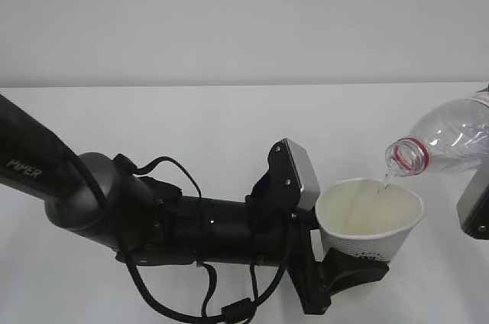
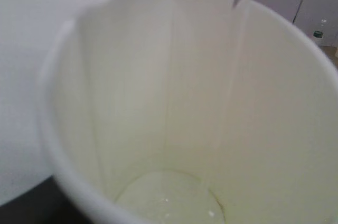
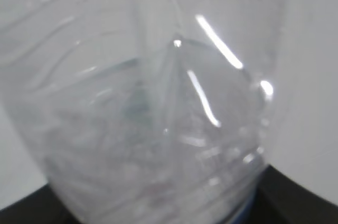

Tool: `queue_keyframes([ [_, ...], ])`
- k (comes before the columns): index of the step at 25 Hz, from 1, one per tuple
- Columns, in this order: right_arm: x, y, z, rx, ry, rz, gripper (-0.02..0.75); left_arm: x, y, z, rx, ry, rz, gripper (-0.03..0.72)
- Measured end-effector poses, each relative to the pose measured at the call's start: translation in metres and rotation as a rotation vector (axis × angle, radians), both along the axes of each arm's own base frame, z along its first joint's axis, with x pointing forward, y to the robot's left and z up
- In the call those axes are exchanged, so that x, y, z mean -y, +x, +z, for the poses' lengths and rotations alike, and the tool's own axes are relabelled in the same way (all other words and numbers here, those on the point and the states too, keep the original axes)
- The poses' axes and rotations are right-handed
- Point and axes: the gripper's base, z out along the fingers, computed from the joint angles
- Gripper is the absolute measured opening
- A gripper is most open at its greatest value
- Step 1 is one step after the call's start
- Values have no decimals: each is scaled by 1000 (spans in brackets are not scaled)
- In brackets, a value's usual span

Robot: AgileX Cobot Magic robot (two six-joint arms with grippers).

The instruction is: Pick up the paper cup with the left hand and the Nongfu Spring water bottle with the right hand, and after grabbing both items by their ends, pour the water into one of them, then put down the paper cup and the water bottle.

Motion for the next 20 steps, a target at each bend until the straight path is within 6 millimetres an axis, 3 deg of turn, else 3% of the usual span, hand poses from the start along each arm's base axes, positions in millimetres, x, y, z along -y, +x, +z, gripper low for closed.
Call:
queue_keyframes([
  [20,0,0,0,2,-14,1,441,0,0,0,0,0,0,531],
])
